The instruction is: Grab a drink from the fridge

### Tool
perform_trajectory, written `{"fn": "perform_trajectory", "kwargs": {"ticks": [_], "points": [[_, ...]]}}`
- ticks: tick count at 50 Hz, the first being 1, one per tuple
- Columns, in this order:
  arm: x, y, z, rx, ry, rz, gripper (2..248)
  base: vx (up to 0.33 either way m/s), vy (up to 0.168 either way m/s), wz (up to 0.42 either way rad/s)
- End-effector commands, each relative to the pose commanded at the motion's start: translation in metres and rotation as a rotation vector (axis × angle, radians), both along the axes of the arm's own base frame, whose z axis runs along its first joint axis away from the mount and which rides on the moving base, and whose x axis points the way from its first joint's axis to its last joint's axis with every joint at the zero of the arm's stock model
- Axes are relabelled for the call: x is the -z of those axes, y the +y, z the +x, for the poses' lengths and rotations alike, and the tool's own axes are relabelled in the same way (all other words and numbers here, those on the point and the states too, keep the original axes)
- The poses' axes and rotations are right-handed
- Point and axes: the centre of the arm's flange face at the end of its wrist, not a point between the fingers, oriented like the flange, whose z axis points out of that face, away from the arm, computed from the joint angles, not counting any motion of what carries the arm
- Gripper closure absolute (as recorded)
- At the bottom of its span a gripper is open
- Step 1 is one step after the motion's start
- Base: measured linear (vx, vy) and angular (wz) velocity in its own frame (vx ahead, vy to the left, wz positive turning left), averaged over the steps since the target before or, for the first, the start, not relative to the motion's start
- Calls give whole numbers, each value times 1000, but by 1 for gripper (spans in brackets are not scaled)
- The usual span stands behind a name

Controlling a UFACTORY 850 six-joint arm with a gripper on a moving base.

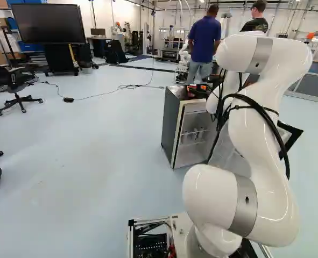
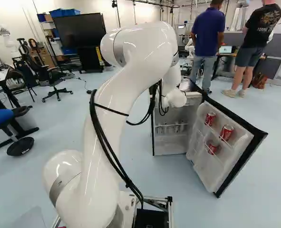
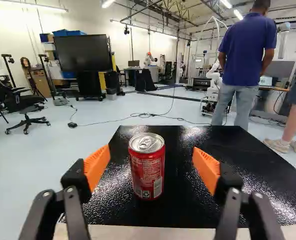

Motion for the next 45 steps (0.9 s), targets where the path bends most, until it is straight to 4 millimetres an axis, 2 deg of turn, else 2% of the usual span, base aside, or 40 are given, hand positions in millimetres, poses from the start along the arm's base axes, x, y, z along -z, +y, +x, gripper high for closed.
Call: {"fn": "perform_trajectory", "kwargs": {"ticks": [3,4,12,30,45], "points": [[0,0,0,0,0,0,30,0,0,0],[0,0,0,0,0,0,3,0,0,0],[-7,-3,-8,10,-2,-1,3,0,0,0],[-32,-21,-38,56,-14,-9,3,0,0,0],[-55,-46,-60,188,-59,25,3,0,0,0]]}}
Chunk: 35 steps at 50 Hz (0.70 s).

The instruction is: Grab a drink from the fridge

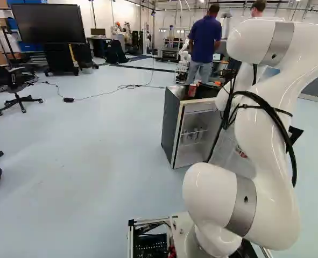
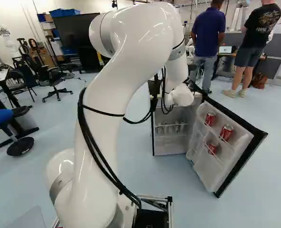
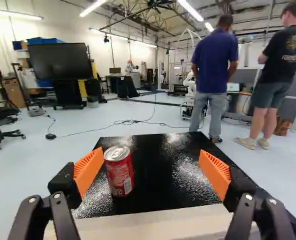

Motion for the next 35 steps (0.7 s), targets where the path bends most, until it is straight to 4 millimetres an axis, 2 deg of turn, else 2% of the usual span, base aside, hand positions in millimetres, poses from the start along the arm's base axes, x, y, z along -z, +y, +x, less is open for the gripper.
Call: {"fn": "perform_trajectory", "kwargs": {"ticks": [20,35], "points": [[-30,-40,-29,214,-87,61,3,0,0,0],[-48,-62,-49,280,-118,57,3,0,0,0]]}}
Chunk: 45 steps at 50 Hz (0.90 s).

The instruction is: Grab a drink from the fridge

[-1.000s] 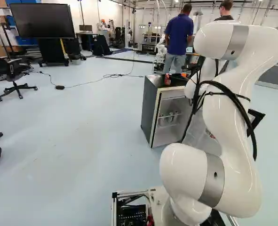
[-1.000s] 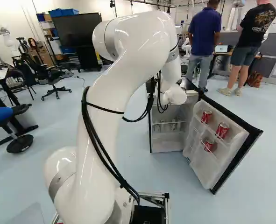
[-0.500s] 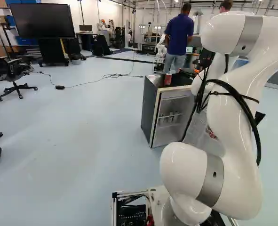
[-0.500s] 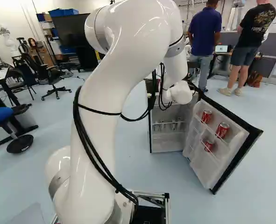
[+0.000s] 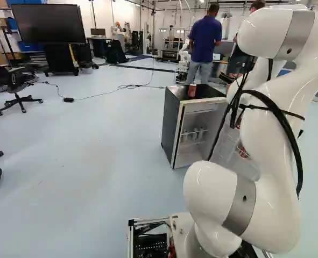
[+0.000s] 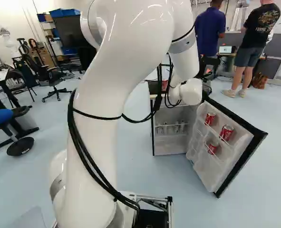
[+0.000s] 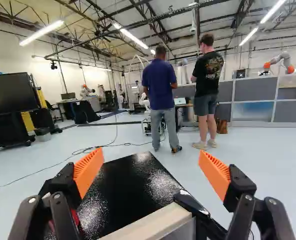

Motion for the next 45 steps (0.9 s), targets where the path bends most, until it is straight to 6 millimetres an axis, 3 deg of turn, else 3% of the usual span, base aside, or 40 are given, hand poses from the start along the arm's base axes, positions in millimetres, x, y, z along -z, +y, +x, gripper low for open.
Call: {"fn": "perform_trajectory", "kwargs": {"ticks": [45], "points": [[-17,-65,-68,280,299,128,3,0,0,0]]}}
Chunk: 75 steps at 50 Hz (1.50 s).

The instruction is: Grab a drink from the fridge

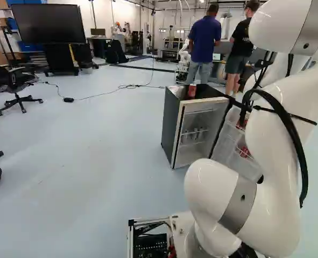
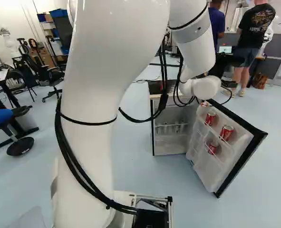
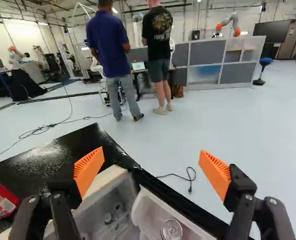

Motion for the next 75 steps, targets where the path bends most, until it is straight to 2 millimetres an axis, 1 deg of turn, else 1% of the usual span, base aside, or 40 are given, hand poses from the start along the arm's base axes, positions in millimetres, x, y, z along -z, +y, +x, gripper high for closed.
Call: {"fn": "perform_trajectory", "kwargs": {"ticks": [14,46,75], "points": [[-3,-25,-9,82,89,53,3,0,0,0],[-8,-80,-8,236,272,182,3,0,0,0],[-15,-121,-5,345,441,290,3,0,0,0]]}}
